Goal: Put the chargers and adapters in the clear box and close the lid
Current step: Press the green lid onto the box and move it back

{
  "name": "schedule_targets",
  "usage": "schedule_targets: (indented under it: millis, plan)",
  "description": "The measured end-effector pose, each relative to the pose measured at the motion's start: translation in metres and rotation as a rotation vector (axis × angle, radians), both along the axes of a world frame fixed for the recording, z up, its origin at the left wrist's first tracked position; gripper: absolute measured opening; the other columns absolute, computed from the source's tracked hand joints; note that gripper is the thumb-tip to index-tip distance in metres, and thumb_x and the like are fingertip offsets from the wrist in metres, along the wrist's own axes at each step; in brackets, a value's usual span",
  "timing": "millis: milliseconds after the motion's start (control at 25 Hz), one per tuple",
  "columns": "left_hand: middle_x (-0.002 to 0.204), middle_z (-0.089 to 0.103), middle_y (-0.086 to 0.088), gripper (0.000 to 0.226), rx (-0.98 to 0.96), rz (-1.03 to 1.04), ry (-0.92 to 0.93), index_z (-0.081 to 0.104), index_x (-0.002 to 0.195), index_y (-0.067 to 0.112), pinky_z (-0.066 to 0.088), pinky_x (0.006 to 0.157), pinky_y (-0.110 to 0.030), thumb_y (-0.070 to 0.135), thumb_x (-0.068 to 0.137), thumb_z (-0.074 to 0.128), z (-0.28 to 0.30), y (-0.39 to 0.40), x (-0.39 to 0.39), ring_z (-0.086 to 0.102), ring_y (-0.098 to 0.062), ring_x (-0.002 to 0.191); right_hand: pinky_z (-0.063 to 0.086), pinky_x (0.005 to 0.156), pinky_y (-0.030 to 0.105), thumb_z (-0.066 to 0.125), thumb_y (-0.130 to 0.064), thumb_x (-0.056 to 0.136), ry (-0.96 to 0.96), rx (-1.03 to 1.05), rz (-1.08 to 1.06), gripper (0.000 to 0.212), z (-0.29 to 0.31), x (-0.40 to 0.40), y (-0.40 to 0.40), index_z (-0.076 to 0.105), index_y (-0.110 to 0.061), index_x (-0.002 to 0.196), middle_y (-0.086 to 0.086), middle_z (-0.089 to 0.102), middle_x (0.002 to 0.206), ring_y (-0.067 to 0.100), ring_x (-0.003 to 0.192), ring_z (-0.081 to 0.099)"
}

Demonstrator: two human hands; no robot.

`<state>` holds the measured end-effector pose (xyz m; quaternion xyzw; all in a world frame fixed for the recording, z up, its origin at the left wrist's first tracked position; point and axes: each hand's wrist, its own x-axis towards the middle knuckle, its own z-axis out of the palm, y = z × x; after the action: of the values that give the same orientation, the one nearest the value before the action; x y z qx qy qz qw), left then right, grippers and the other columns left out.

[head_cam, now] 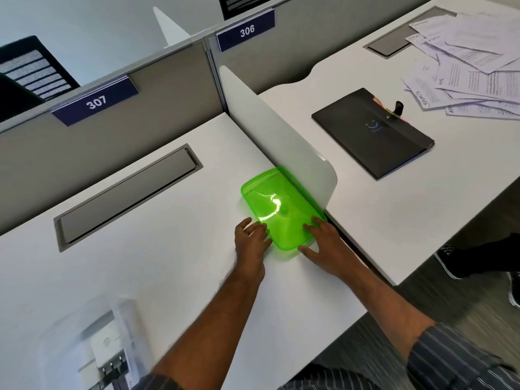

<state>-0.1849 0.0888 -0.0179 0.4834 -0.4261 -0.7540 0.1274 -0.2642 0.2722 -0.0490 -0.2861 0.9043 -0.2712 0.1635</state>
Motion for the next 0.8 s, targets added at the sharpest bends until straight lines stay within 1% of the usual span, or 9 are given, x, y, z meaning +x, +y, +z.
schedule_targets:
  millis: [120,240,360,440,520,560,640,720,800]
  plan:
    - [0.133,0.065,-0.022,0.044,-0.048,0.028,-0.023,0.052,0.129,0.013,0.057,0.097,-0.051,-0.001,0.091,0.07,0.003,0.0,-0.001,0.069,-0.037,0.116,0.027,0.121,0.038,0.078,-0.034,0.087,-0.046,-0.064,0.005,0.063,-0.002,0.007,0.0,0.056,-0.011,0.142,0.014,0.044,0.154,0.032,0.144,0.04]
    - [0.127,0.071,-0.023,0.043,-0.108,-0.035,-0.002,0.059,0.131,0.006,0.059,0.092,-0.047,-0.005,0.091,0.067,0.009,-0.006,0.007,0.071,-0.031,0.106,0.023,0.121,0.031,0.074,-0.036,0.09,-0.1,-0.115,0.027,0.063,-0.002,0.014,0.003,0.052,-0.018,0.145,0.006,0.04,0.157,0.024,0.146,0.034]
    - [0.122,0.074,-0.017,0.043,-0.163,-0.086,0.037,0.065,0.131,0.011,0.062,0.084,-0.042,-0.004,0.09,0.067,0.019,-0.014,0.024,0.073,-0.023,0.098,0.017,0.117,0.023,0.069,-0.035,0.094,-0.175,-0.16,0.047,0.053,0.004,0.02,0.001,0.053,-0.022,0.143,0.002,0.039,0.156,0.02,0.146,0.031]
    - [0.119,0.075,-0.013,0.043,-0.22,-0.094,0.05,0.067,0.129,0.016,0.064,0.078,-0.037,-0.003,0.09,0.069,0.024,-0.018,0.036,0.074,-0.018,0.091,0.02,0.116,0.022,0.065,-0.032,0.097,-0.173,-0.205,0.047,0.048,0.01,0.023,-0.004,0.052,-0.019,0.142,0.003,0.043,0.152,0.021,0.144,0.034]
    - [0.116,0.075,-0.008,0.044,-0.291,-0.092,0.06,0.069,0.127,0.022,0.065,0.073,-0.033,-0.002,0.09,0.07,0.031,-0.023,0.051,0.075,-0.012,0.083,0.03,0.115,0.029,0.062,-0.03,0.099,-0.184,-0.271,0.011,0.05,0.018,0.029,-0.013,0.046,-0.016,0.144,0.004,0.048,0.145,0.022,0.138,0.041]
    - [0.114,0.076,-0.004,0.045,-0.334,-0.097,0.062,0.07,0.125,0.025,0.064,0.072,-0.032,-0.001,0.09,0.071,0.035,-0.026,0.06,0.075,-0.01,0.08,0.036,0.111,0.032,0.062,-0.03,0.099,-0.215,-0.314,-0.03,0.052,0.024,0.032,-0.018,0.042,-0.016,0.145,0.004,0.05,0.141,0.02,0.133,0.044]
    - [0.11,0.077,0.005,0.047,-0.419,-0.114,0.061,0.071,0.119,0.035,0.064,0.072,-0.033,0.0,0.088,0.072,0.043,-0.032,0.078,0.076,-0.012,0.077,0.044,0.101,0.034,0.062,-0.028,0.099,-0.301,-0.409,-0.137,0.056,0.036,0.037,-0.032,0.034,-0.021,0.147,0.003,0.056,0.13,0.017,0.121,0.052]
    - [0.108,0.077,0.01,0.051,-0.482,-0.127,0.061,0.071,0.115,0.043,0.065,0.076,-0.035,0.0,0.088,0.072,0.051,-0.04,0.098,0.076,-0.016,0.079,0.046,0.092,0.034,0.057,-0.022,0.102,-0.443,-0.517,-0.251,0.058,0.049,0.043,-0.05,0.026,-0.022,0.151,0.004,0.063,0.117,0.018,0.106,0.06]
    - [0.108,0.078,0.013,0.053,-0.543,-0.146,0.064,0.071,0.112,0.047,0.065,0.078,-0.034,0.0,0.088,0.072,0.058,-0.047,0.116,0.076,-0.015,0.081,0.048,0.079,0.033,0.051,-0.019,0.105,-0.628,-0.631,-0.338,0.053,0.062,0.048,-0.065,0.026,-0.026,0.151,0.007,0.068,0.105,0.018,0.087,0.062]
